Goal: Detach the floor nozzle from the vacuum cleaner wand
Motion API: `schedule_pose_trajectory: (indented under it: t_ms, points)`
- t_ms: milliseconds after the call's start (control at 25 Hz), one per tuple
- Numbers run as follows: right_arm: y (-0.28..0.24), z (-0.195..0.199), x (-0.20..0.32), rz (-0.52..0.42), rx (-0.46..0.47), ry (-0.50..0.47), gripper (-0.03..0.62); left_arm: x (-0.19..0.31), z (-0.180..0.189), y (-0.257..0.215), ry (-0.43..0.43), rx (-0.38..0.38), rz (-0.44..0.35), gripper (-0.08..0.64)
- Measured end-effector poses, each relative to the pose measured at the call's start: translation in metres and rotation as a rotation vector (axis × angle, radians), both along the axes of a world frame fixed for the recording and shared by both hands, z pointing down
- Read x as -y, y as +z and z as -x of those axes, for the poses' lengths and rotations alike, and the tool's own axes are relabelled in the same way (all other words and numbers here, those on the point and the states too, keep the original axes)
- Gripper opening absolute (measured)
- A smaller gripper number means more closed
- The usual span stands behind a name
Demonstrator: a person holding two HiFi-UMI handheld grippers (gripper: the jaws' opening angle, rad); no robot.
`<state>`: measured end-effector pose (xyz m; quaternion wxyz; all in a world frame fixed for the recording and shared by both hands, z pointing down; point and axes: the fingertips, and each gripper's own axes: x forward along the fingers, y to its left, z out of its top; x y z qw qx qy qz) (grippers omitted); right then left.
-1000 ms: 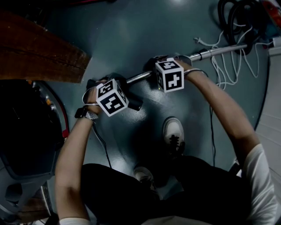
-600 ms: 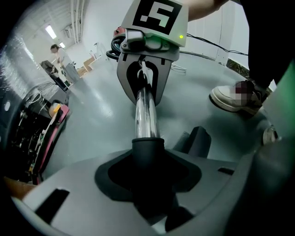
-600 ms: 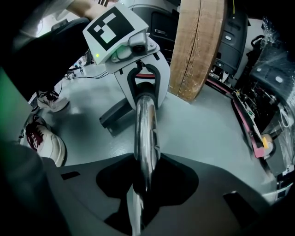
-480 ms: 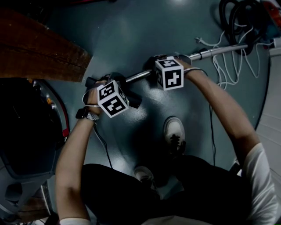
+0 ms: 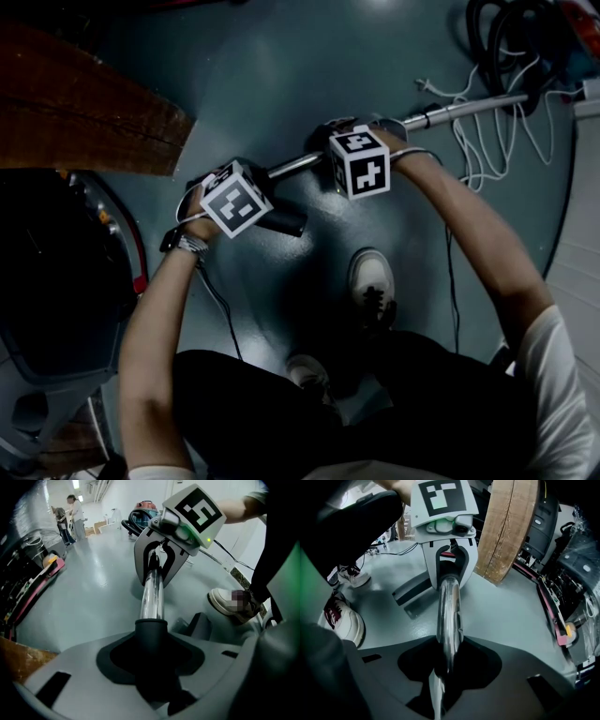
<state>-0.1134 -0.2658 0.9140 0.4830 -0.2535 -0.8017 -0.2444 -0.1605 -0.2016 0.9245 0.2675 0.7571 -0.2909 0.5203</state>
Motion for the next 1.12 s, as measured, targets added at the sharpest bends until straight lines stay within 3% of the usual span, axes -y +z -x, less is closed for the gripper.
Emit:
schedule_pose_trajectory:
  t_ms: [120, 240, 440, 600, 720, 920, 1120]
  points:
    - [0.0, 0.001, 0.0, 0.0, 0.003, 0.0, 0.14, 0.003, 0.0, -0.005, -0.02, -0.026, -0.001, 0.164]
    - [-0.001, 0.002, 0.0, 0.005, 0.015, 0.0, 0.14, 0.002, 0.001, -0.002, 0.003, -0.001, -0.022, 0.164]
    - [0.008, -0.008, 0.012, -0.022, -0.017, 0.014, 0.141, -0.014, 0.027, 0.015, 0.187, 0.224, -0.055, 0.164]
    - [0.017, -0.023, 0.028, -0.028, -0.048, 0.045, 0.141, -0.032, 0.057, 0.022, 0.044, 0.167, -0.011, 0.164]
    - [0.023, -0.023, 0.029, -0.033, -0.055, 0.051, 0.141, -0.04, 0.068, 0.028, 0.031, 0.185, 0.008, 0.164]
    - [0.026, -0.017, 0.031, -0.036, -0.055, 0.061, 0.141, -0.057, 0.059, 0.037, 0.108, 0.191, 0.043, 0.164]
    - [0.028, -0.007, 0.037, -0.049, -0.033, 0.082, 0.141, -0.064, 0.045, 0.036, 0.225, 0.2, 0.023, 0.164]
